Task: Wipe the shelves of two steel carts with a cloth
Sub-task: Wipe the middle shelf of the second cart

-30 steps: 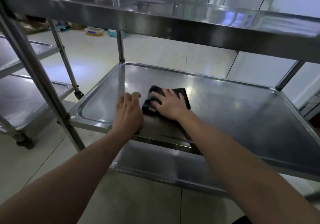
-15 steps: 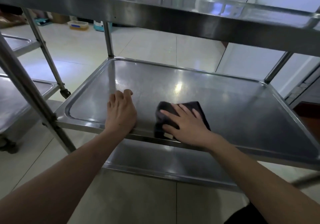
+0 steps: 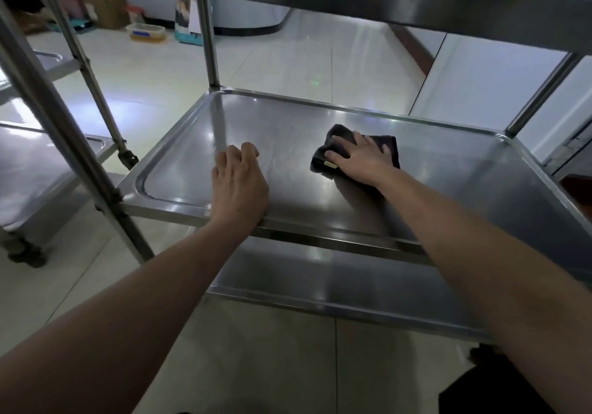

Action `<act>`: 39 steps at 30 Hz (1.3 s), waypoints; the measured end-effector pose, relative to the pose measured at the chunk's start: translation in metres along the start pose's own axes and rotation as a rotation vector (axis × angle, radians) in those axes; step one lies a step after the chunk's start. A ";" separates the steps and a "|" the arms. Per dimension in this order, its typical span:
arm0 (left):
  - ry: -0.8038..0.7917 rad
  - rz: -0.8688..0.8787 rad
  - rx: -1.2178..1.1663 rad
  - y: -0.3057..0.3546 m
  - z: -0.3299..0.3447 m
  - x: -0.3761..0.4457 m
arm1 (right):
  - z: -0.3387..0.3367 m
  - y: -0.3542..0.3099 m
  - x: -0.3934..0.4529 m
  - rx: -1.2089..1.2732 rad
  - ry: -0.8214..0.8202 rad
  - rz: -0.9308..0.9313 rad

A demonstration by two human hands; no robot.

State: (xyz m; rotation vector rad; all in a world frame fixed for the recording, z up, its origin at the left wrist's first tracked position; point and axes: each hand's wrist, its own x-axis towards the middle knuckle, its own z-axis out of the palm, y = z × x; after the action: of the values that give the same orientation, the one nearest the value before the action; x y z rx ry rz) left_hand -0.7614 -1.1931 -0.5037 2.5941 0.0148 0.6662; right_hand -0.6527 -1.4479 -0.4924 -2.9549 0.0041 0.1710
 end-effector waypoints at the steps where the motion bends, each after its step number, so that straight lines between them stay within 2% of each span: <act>1: 0.003 -0.003 -0.007 0.000 0.000 0.000 | 0.001 -0.003 -0.013 0.002 -0.002 -0.015; 6: 0.021 0.049 -0.015 -0.001 0.000 -0.002 | 0.019 -0.049 -0.085 -0.040 -0.015 -0.169; 10: 0.024 0.105 -0.029 -0.003 -0.003 -0.002 | 0.026 -0.069 -0.111 -0.045 -0.026 -0.245; 13: -0.009 0.143 -0.016 -0.004 -0.004 0.000 | 0.013 -0.041 -0.124 -0.037 -0.079 -0.247; 17: -0.060 0.161 0.002 -0.003 -0.003 -0.001 | -0.003 0.028 -0.146 -0.042 -0.104 -0.103; 22: -0.064 0.169 0.040 -0.001 0.000 0.000 | -0.006 0.034 -0.144 -0.044 -0.154 -0.049; 31: -0.079 0.189 0.073 0.001 -0.005 0.001 | 0.016 -0.060 -0.120 -0.018 -0.096 -0.194; 39: -0.048 0.212 0.262 0.018 -0.020 -0.002 | 0.002 -0.023 -0.136 0.002 -0.096 -0.260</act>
State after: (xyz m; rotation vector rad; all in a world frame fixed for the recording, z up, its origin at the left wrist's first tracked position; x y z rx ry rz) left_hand -0.7743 -1.2004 -0.4814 2.8909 -0.2043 0.7176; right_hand -0.7873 -1.4258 -0.4747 -2.9055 -0.3897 0.2753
